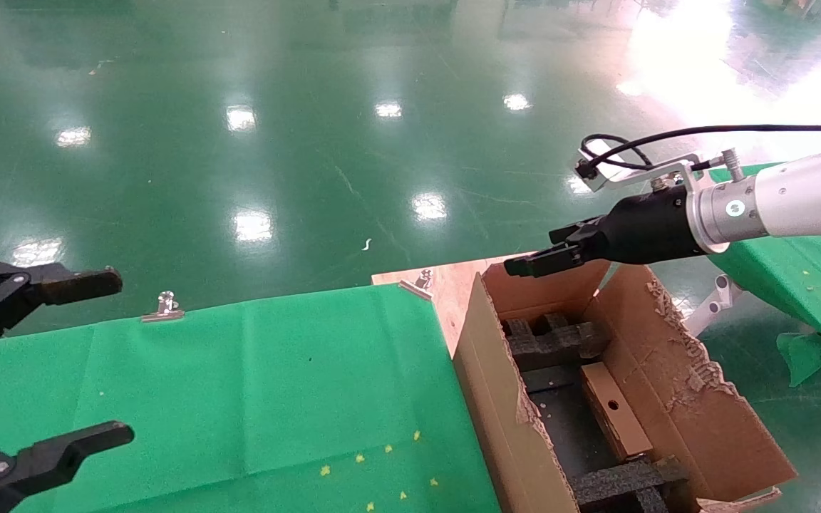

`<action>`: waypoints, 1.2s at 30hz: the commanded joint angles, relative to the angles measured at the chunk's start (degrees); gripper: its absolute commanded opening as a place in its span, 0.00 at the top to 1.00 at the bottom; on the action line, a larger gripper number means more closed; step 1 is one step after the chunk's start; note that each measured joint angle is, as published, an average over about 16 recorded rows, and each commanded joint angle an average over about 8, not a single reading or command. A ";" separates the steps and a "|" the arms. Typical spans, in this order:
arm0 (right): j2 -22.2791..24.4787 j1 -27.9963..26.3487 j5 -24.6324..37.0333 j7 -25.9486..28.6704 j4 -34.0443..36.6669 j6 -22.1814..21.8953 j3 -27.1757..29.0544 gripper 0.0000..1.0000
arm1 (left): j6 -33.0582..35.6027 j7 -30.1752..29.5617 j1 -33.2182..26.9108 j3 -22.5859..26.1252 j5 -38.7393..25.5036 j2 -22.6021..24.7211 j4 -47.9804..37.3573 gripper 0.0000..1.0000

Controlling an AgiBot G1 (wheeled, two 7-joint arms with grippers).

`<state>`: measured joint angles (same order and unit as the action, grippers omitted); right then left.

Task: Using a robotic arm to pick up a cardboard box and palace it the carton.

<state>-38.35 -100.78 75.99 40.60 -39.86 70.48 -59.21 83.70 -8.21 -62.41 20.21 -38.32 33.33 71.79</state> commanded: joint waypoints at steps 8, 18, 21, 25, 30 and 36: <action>0.33 4.54 -3.82 -3.50 -3.69 1.67 4.94 0.00 | 0.00 0.00 0.00 0.00 0.00 0.00 0.00 0.00; 0.92 11.29 -9.71 -8.62 -9.53 4.30 12.38 0.00 | 0.00 0.00 0.00 0.01 0.00 0.00 -0.01 0.00; 1.09 13.34 -11.51 -10.18 -11.30 5.10 14.64 0.00 | 0.00 0.01 0.00 0.01 0.00 0.00 -0.01 0.00; 1.33 16.03 -13.86 -12.22 -13.63 6.15 17.61 0.00 | 0.00 0.01 0.00 0.01 0.01 0.00 -0.01 0.00; 1.62 19.41 -16.82 -14.80 -16.57 7.48 21.35 0.00 | 0.00 0.01 0.00 0.01 0.01 0.00 -0.01 0.00; 1.97 23.46 -20.36 -17.87 -20.07 9.06 25.81 0.00 | 0.00 0.01 -0.01 0.02 0.01 0.00 -0.01 0.00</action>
<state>-36.38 -77.31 55.63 22.72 -59.94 79.54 -33.39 83.70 -8.21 -62.42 20.23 -38.31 33.33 71.79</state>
